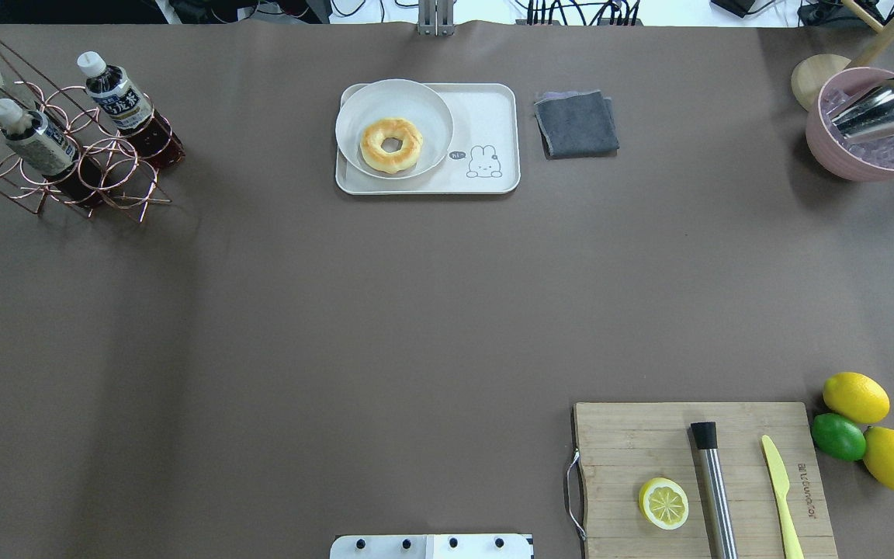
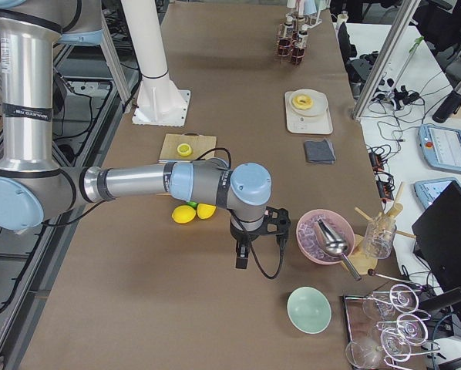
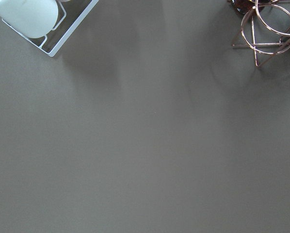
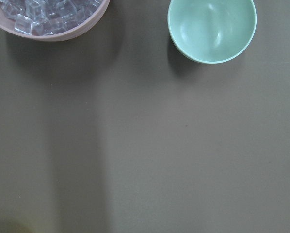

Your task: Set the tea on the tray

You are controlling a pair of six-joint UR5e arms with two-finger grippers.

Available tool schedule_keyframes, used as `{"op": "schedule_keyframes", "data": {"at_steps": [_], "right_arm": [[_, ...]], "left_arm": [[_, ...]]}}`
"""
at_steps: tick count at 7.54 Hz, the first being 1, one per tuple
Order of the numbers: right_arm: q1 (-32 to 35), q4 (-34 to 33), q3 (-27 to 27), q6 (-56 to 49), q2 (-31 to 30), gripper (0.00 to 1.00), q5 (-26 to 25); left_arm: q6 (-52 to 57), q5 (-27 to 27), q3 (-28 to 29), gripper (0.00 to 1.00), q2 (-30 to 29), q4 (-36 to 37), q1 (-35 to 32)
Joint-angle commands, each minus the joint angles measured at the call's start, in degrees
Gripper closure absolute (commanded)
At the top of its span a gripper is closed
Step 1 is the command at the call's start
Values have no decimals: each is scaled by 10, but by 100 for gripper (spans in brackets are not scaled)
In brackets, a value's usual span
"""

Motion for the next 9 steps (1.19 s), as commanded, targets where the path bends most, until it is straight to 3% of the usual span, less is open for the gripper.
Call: {"op": "schedule_keyframes", "data": {"at_steps": [1, 9], "right_arm": [[0, 0, -1, -1, -3, 0, 0], [0, 1, 0, -3, -3, 0, 0]], "left_arm": [[0, 0, 0, 2, 0, 13, -3], [-2, 3, 7, 2, -11, 28, -12]]}}
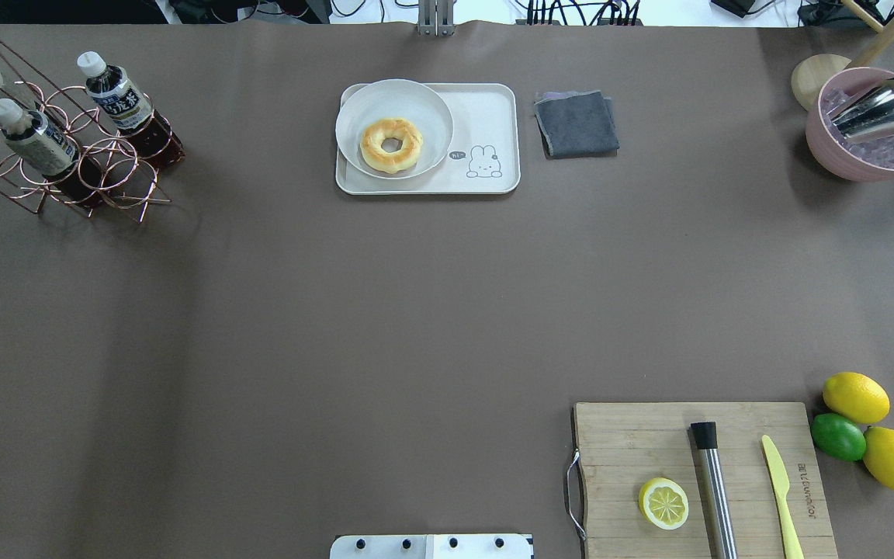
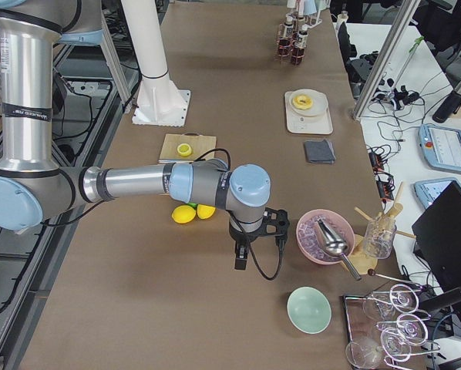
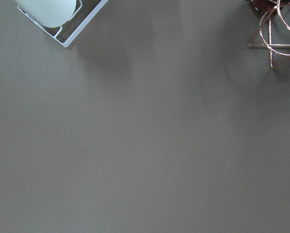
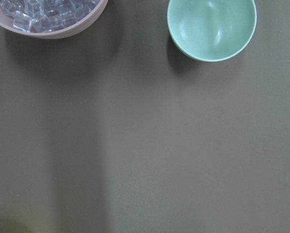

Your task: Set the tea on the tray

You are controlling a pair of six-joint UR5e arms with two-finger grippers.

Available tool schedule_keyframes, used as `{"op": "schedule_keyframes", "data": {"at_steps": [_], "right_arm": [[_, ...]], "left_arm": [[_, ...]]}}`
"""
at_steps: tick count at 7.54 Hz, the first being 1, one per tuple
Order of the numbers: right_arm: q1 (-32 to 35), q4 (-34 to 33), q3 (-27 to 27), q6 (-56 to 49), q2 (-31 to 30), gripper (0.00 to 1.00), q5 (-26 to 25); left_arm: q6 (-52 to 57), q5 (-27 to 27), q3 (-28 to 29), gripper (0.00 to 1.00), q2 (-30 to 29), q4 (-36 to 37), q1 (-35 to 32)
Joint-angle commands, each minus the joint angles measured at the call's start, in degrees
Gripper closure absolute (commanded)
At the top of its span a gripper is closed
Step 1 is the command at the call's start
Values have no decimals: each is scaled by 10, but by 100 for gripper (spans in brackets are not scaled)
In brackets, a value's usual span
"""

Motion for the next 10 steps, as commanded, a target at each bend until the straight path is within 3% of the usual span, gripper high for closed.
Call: {"op": "schedule_keyframes", "data": {"at_steps": [1, 7, 10], "right_arm": [[0, 0, 1, -1, -1, 0, 0], [0, 10, 2, -7, -5, 0, 0], [0, 36, 3, 0, -11, 0, 0]], "left_arm": [[-1, -6, -5, 2, 0, 0, 0], [-9, -18, 3, 2, -22, -7, 0], [-9, -25, 36, 2, -29, -8, 0]]}}
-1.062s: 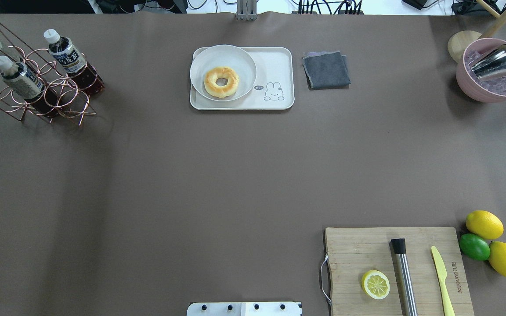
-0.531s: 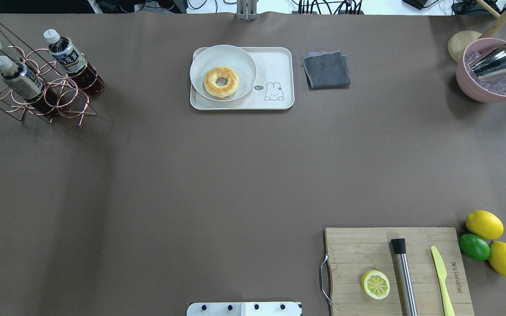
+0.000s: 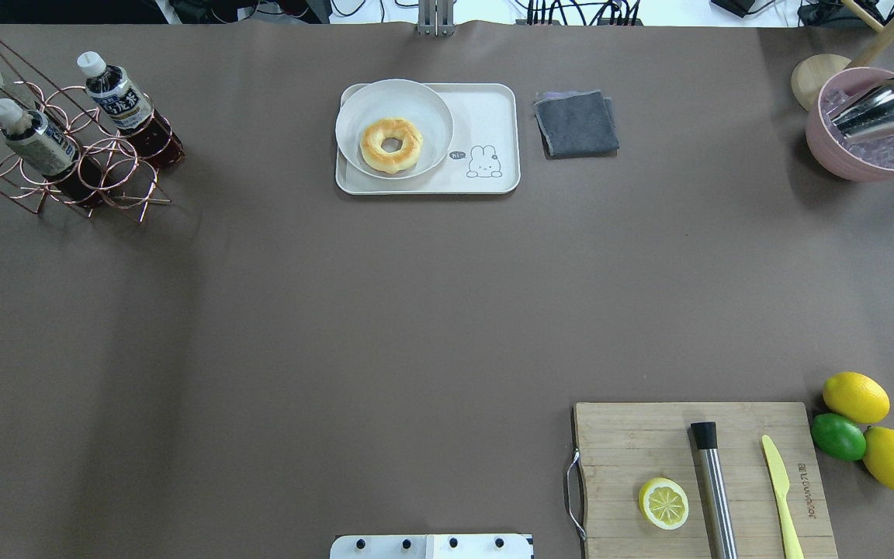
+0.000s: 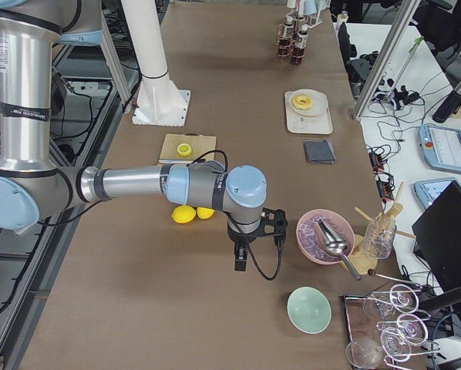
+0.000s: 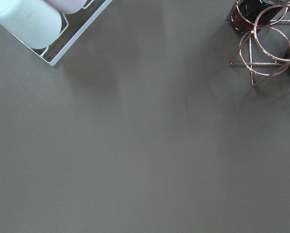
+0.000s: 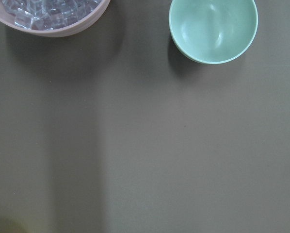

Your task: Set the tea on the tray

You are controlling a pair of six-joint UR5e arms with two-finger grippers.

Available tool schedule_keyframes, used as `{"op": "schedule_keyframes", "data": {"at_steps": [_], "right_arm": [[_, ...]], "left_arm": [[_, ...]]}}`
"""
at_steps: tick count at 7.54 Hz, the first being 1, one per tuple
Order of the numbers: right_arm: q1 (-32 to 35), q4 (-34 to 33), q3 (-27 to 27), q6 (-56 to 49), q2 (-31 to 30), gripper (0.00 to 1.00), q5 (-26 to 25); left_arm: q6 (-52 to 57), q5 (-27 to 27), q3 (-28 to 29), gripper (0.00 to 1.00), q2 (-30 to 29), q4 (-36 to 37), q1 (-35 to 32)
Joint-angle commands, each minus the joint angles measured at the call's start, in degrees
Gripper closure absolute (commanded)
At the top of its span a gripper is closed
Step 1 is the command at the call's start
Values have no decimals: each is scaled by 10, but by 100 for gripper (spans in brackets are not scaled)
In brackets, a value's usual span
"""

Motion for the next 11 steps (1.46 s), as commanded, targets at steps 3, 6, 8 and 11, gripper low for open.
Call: {"op": "schedule_keyframes", "data": {"at_steps": [3, 6, 8, 11], "right_arm": [[-2, 12, -6, 7, 2, 0, 5], [-2, 13, -8, 7, 1, 0, 8], [-2, 12, -9, 6, 1, 0, 8], [-1, 13, -6, 7, 5, 0, 9]], "left_arm": [[2, -6, 13, 2, 11, -50, 0], [-130, 0, -44, 2, 10, -71, 108], [-238, 5, -92, 2, 1, -95, 186], [-407, 92, -78, 2, -98, -121, 291]]}}
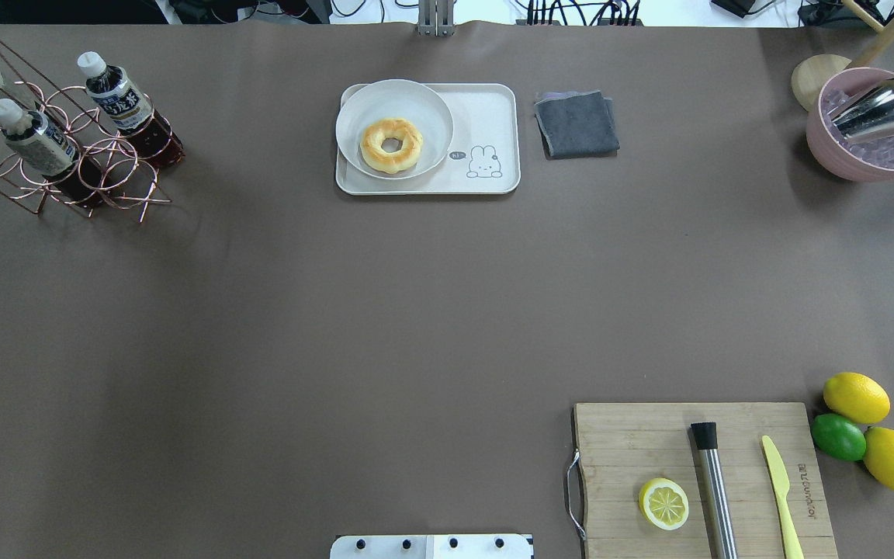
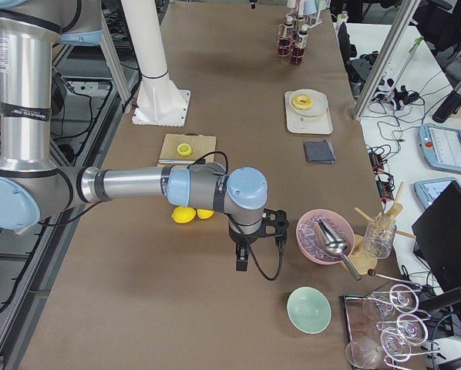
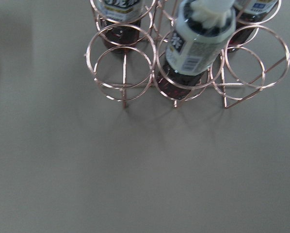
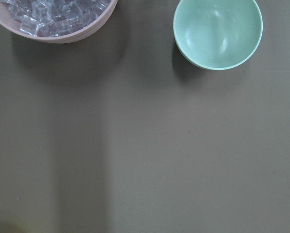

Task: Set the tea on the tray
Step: 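Reach the left gripper down to a tea bottle in the copper rack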

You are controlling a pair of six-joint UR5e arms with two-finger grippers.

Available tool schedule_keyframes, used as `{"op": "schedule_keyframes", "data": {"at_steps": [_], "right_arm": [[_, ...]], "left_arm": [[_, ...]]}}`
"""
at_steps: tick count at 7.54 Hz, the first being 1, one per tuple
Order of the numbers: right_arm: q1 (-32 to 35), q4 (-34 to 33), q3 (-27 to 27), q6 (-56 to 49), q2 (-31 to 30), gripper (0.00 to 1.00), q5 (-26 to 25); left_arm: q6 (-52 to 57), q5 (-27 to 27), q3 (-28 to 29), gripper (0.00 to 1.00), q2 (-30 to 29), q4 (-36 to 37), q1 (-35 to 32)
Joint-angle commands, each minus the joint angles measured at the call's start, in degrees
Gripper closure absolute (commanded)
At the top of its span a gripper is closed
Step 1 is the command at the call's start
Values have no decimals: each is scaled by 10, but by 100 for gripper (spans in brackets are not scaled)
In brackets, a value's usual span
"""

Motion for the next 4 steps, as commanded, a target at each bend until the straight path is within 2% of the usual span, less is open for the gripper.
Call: {"op": "schedule_keyframes", "data": {"at_steps": [1, 4], "right_arm": [[1, 0, -1, 0, 3, 0, 0], [1, 0, 0, 0, 3, 0, 20]], "left_arm": [[-106, 46, 41, 2, -100, -3, 58], [-85, 48, 93, 3, -176, 53, 44]]}}
